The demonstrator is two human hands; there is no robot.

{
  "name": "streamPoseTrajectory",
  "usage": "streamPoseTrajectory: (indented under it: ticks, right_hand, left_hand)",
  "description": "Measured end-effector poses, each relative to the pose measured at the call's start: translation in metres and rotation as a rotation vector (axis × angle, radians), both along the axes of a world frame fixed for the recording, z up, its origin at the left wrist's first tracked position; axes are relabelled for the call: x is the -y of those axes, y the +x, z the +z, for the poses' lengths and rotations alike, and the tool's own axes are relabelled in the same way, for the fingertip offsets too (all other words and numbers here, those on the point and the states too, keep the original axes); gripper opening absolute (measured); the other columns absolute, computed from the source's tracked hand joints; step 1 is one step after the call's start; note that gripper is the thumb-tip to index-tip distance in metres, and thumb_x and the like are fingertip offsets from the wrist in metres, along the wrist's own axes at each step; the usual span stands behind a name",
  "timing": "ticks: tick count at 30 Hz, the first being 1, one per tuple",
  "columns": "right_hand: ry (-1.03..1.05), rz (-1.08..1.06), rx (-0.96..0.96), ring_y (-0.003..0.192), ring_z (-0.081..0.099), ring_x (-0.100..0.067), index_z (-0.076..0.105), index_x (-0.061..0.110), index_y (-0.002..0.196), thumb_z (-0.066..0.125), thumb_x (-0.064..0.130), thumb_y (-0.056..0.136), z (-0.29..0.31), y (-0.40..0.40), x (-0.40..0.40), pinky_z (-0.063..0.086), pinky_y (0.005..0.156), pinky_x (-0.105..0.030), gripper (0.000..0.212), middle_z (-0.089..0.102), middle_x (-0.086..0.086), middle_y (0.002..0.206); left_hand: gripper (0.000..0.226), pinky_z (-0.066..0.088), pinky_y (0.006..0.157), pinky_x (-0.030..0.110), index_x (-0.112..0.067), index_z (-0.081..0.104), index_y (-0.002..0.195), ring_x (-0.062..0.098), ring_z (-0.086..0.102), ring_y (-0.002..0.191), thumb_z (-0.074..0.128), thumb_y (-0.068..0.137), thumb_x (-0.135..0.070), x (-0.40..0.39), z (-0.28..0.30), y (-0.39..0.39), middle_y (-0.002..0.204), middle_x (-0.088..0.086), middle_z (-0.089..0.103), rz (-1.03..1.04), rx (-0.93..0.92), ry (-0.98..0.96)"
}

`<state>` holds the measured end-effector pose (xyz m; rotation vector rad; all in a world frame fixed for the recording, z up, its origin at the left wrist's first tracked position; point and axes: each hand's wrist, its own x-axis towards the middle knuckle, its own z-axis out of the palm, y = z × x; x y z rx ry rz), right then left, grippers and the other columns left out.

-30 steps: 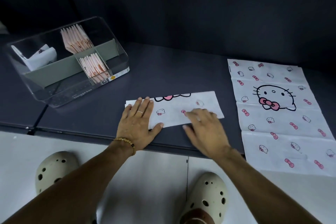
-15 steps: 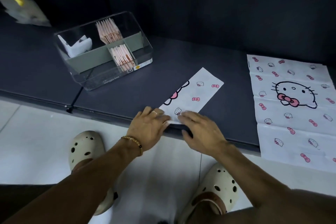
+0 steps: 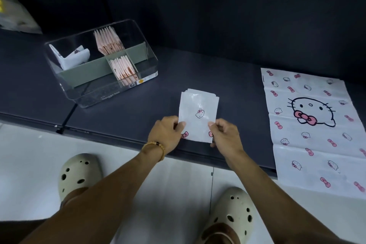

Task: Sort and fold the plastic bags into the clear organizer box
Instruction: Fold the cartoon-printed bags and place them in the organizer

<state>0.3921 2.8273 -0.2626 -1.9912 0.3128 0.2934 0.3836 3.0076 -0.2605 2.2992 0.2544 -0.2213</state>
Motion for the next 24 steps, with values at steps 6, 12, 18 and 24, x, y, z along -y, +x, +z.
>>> streamPoseTrajectory:
  ticks: [6,12,18,24]
  right_hand:
    - [-0.408,0.049,0.055,0.067,0.062,-0.016,0.062,0.021,0.07,0.059,0.032,0.091,0.002,0.016,-0.003,0.043,0.063,-0.024,0.023,0.066,0.007,0.066]
    - [-0.453,0.115,-0.052,0.072,0.062,-0.02,0.064,0.015,0.075,0.058,0.032,0.092,-0.002,0.035,-0.001,0.045,0.062,-0.026,0.026,0.066,-0.003,0.072]
    - [-0.526,0.204,-0.052,0.074,0.063,-0.024,0.064,0.009,0.076,0.058,0.03,0.092,0.0,0.044,0.0,0.054,0.065,-0.033,0.027,0.066,-0.006,0.074]
    - [-0.674,0.218,0.348,0.1,0.056,-0.029,0.061,0.008,0.116,0.058,0.026,0.093,0.003,0.032,0.009,0.049,0.081,-0.042,0.029,0.06,-0.009,0.112]
  left_hand:
    - [0.033,0.042,0.064,0.031,-0.013,0.044,0.071,0.028,0.055,0.074,0.049,0.096,-0.035,0.009,-0.007,0.019,0.075,0.008,0.054,-0.01,-0.047,0.17]
    - [0.035,0.044,0.065,0.032,-0.016,0.056,0.087,0.03,0.06,0.083,0.057,0.084,-0.05,0.008,-0.012,0.022,0.089,0.008,0.064,0.018,-0.064,0.431]
    - [0.07,0.022,0.111,0.044,-0.027,0.035,0.14,0.03,0.021,0.137,0.062,0.078,-0.046,-0.003,-0.014,0.026,0.149,0.005,0.028,-0.351,0.295,0.561]
    - [0.054,0.028,0.106,0.043,-0.031,0.035,0.14,0.029,0.027,0.133,0.036,0.091,-0.055,-0.005,-0.023,0.021,0.147,0.003,0.034,-0.542,0.221,0.677]
